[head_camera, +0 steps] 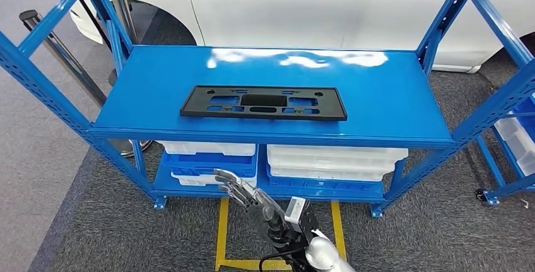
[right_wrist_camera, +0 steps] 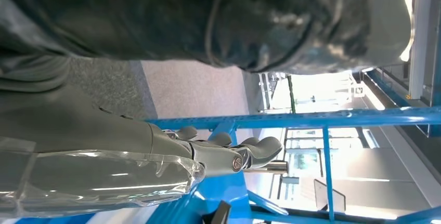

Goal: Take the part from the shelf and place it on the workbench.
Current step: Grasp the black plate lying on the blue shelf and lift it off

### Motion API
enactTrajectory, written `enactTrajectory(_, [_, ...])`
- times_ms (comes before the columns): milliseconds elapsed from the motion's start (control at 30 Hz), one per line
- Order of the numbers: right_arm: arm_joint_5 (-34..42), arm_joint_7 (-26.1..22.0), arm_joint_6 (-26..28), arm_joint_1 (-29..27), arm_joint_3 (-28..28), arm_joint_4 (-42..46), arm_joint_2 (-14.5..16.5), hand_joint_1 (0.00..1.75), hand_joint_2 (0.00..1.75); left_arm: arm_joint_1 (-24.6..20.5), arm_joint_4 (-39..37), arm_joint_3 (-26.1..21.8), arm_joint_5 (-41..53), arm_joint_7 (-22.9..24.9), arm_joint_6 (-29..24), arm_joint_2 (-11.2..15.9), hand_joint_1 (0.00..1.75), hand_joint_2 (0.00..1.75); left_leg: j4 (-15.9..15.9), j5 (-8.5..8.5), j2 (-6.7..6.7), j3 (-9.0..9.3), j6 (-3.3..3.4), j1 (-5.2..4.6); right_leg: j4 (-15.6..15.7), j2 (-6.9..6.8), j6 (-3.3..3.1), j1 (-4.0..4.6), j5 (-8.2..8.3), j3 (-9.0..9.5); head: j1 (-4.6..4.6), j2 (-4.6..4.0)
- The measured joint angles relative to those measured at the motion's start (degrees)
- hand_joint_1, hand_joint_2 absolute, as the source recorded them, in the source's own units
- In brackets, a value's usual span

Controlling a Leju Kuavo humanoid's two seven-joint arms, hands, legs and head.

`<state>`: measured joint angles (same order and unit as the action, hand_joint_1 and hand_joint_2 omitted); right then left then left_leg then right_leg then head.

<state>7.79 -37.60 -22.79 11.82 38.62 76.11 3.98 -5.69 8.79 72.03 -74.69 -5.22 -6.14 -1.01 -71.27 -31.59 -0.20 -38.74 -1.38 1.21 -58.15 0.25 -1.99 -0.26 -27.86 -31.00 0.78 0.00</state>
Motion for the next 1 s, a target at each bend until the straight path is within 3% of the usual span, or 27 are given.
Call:
enactTrajectory(67, [-0.14, -0.26, -0.54, 0.10, 0.10, 0.02, -0.01, 0.00, 0.00, 0.14, 0.00, 0.02, -0.03, -0.16, 0.20, 0.01, 0.00, 0.00, 6.72, 4.96, 0.05, 1.73, -0.02, 0.10, -0.22, 0.12, 0.50, -0.08, -1.10, 1.24, 0.02, 0.00])
enactTrajectory(100, [-0.09, -0.50, -1.06, 0.23, 0.21, 0.05, -0.02, 0.00, 0.00, 0.10, 0.00, 0.04, -0.04, -0.24, 0.27, 0.01, 0.00, 0.00, 9.46, 5.91, 0.13, 2.49, 0.16, -0.04, -0.38, 0.11, 0.83, -0.06, -1.59, 1.55, 0.00, 0.00])
enactTrajectory(133, [0.03, -0.73, -1.64, 0.38, 0.37, 0.17, -0.02, 0.00, 0.00, 0.02, 0.00, 0.09, -0.05, -0.31, 0.35, 0.01, 0.00, 0.00, 11.04, 6.43, 0.16, 2.90, 0.55, -0.21, -0.51, 0.06, 1.23, -0.01, -2.04, 1.73, 0.00, 0.00])
enactTrajectory(267, [0.56, -1.05, -2.85, 1.03, 0.87, 1.03, 0.01, 0.00, 0.00, -0.07, 0.00, 0.37, -0.08, -0.43, 0.43, -0.03, 0.00, 0.00, 12.00, 5.91, 0.09, 4.02, 2.51, -0.33, -2.04, -0.07, 2.50, 0.00, -2.74, 1.78, 0.02, 0.00])
enactTrajectory(333, [0.58, -1.06, -2.89, 1.38, 0.92, 1.30, 0.00, 0.00, 0.00, -0.17, 0.00, 0.46, -0.08, -0.45, 0.42, -0.05, 0.00, 0.00, 12.35, 5.58, 0.07, 4.95, 3.14, -0.23, -6.86, -0.10, 2.98, -0.18, -3.74, -1.00, 0.03, 0.00])
enactTrajectory(433, [0.58, -1.07, -2.89, 1.46, 0.95, 1.37, -0.07, 0.00, 0.00, -0.27, 0.00, 0.60, -0.08, -0.46, 0.42, -0.04, 0.00, 0.00, 12.39, 4.51, -0.01, 6.02, 3.61, -0.31, -16.51, -0.12, 3.44, -0.26, -7.07, -8.21, 0.03, 0.00])
enactTrajectory(467, [0.58, -1.07, -2.89, 1.44, 0.96, 1.37, -0.10, 0.00, 0.00, -0.23, 0.00, 0.65, -0.08, -0.46, 0.42, -0.04, 0.00, 0.00, 12.39, 4.06, -0.06, 6.56, 3.60, -0.34, -17.26, -0.12, 3.39, -0.25, -6.98, -9.60, 0.03, 0.00])
enactTrajectory(500, [0.58, -1.07, -2.89, 1.44, 0.97, 1.37, -0.11, 0.00, 0.00, -0.19, 0.00, 0.68, -0.08, -0.46, 0.42, -0.05, 0.00, 0.00, 12.40, 3.58, -0.13, 7.21, 3.55, -0.36, -15.94, -0.12, 3.21, -0.19, -5.59, -9.93, 0.04, 0.00])
enactTrajectory(567, [0.58, -1.07, -2.89, 1.47, 0.98, 1.42, -0.11, 0.00, 0.00, -0.16, 0.00, 0.72, -0.08, -0.46, 0.43, -0.13, 0.00, 0.00, 12.48, 2.57, -0.20, 8.56, 3.36, -0.41, -8.86, -0.17, 2.35, 0.15, 0.02, -8.40, 0.06, 0.00])
enactTrajectory(633, [0.60, -1.04, -2.89, 1.60, 1.00, 1.49, -0.11, 0.00, 0.00, -0.22, 0.00, 0.77, -0.09, -0.48, 0.46, -0.26, 0.00, 0.00, 12.66, 1.70, -0.28, 9.41, 2.87, -0.50, -3.07, -0.22, 1.45, 0.70, 3.29, -6.81, 0.08, 0.00])
enactTrajectory(700, [0.60, -0.98, -2.90, 1.74, 1.04, 1.71, -0.10, 0.00, 0.00, -0.30, 0.00, 0.81, -0.10, -0.58, 0.48, -0.37, 0.00, 0.00, 12.69, 1.50, -0.28, 10.07, 2.17, -0.63, -1.56, -0.09, 0.91, 0.96, 3.30, -6.17, 0.10, 0.00])
enactTrajectory(800, [0.55, -0.95, -2.93, 2.17, 1.21, 2.18, -0.07, 0.00, 0.00, -0.37, 0.00, 0.86, -0.10, -0.86, 0.49, -0.42, 0.00, 0.00, 10.66, 0.94, -0.15, 9.99, 1.44, -0.63, -0.39, 0.15, 0.22, 0.44, 3.26, -4.13, 0.07, 0.00])
enactTrajectory(867, [0.54, -0.91, -2.93, 2.55, 1.39, 2.27, -0.07, 0.00, 0.00, -0.51, 0.00, 0.91, -0.11, -0.95, 0.49, -0.42, 0.00, 0.00, 5.21, -1.31, -0.13, 7.08, 1.05, -0.52, -0.06, 0.09, -0.16, 0.31, 2.67, -3.04, 0.04, 0.00])
enactTrajectory(933, [0.54, -0.83, -2.90, 2.71, 1.58, 2.26, -0.07, 0.00, 0.00, -0.56, 0.00, 0.95, -0.20, -0.99, 0.49, -0.42, 0.00, 0.00, -0.84, -3.78, -0.12, 2.69, 0.63, -0.47, -0.10, 0.09, -0.27, 0.34, 1.88, -2.34, 0.03, 0.00])
enactTrajectory(967, [0.54, -0.79, -2.88, 2.70, 1.67, 2.26, -0.07, 0.00, 0.00, -0.50, 0.00, 0.96, -0.28, -1.01, 0.50, -0.42, 0.00, 0.00, -2.03, -3.83, -0.11, 1.24, 0.50, -0.45, -0.15, 0.16, -0.26, 0.35, 1.43, -1.89, 0.03, 0.00])
enactTrajectory(1000, [0.54, -0.77, -2.86, 2.70, 1.75, 2.25, -0.07, 0.00, 0.00, -0.43, 0.00, 0.97, -0.37, -1.03, 0.50, -0.42, 0.00, 0.00, -1.33, -2.66, -0.11, 0.66, 0.43, -0.43, -0.24, 0.24, -0.19, 0.33, 0.93, -1.33, 0.03, 0.00])
